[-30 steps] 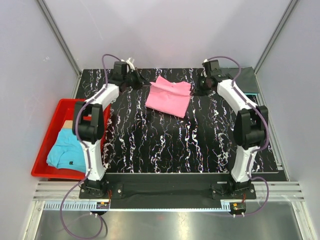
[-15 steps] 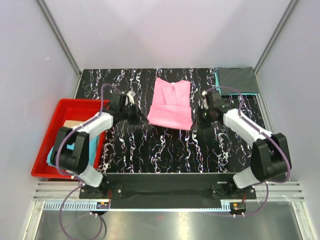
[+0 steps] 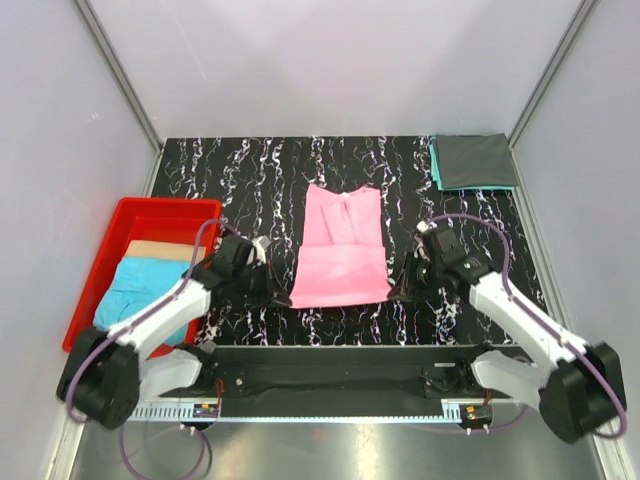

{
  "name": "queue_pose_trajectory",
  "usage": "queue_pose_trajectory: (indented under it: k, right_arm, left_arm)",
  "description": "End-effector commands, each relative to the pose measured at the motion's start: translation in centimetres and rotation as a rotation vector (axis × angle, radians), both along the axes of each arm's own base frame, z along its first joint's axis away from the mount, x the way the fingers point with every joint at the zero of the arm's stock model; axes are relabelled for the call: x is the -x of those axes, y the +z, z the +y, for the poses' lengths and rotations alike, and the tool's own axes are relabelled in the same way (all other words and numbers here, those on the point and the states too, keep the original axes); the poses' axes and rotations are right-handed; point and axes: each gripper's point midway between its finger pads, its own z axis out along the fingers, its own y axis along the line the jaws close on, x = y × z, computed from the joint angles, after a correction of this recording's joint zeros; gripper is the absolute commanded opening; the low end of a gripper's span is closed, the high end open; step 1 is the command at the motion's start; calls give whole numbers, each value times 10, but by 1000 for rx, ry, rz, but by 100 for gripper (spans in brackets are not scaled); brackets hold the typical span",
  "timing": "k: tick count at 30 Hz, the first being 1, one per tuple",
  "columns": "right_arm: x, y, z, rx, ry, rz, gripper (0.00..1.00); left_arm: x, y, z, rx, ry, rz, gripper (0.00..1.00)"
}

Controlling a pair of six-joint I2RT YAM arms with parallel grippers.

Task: Fold and stack the t-shirts
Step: Fold the tshirt

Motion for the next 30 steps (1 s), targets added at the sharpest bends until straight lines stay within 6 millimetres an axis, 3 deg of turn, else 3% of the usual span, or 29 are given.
queue_pose_trajectory:
  k: [1,6,9,13,16,17,19,20,21,28,29,30]
  right_arm:
    - [23,9,-6,-4,-83,22,0]
    - [59,18,-1,-40,-100,44,0]
    - [69,29,2,-76,-102,26,0]
    - [66,41,-1,-91,-117,-36,0]
    - [51,50,-3,-65,-118,-112,0]
    - [46,51,-5,-42,-118,-132,0]
    - [31,53,-15,32,-164,-175,0]
    - [25,56,-17,51,-177,-198,0]
    - [16,66,-18,56,-190,-238,0]
    - [-42,96,-11,223,-139,-360,0]
    - [-53,108,-9,222,-146,-387,0]
    - [-63,105,-6,235,-138,-377,0]
  left_arm:
    - [10,19,6,-18,47,-52,0]
    - [33,34,16,-34,84,-44,0]
    - [40,40,17,-24,87,-53,0]
    - [37,52,9,16,68,-96,0]
    - [19,67,6,-11,54,-162,0]
    - [9,81,5,-23,45,-210,0]
    - [-9,81,6,-86,45,-228,0]
    - [-20,94,3,-85,50,-257,0]
    - [-29,90,1,-106,51,-242,0]
    - [-101,135,-14,-98,66,-325,0]
    - [-114,155,-17,-87,65,-368,0]
    - [-127,151,-16,-104,75,-352,0]
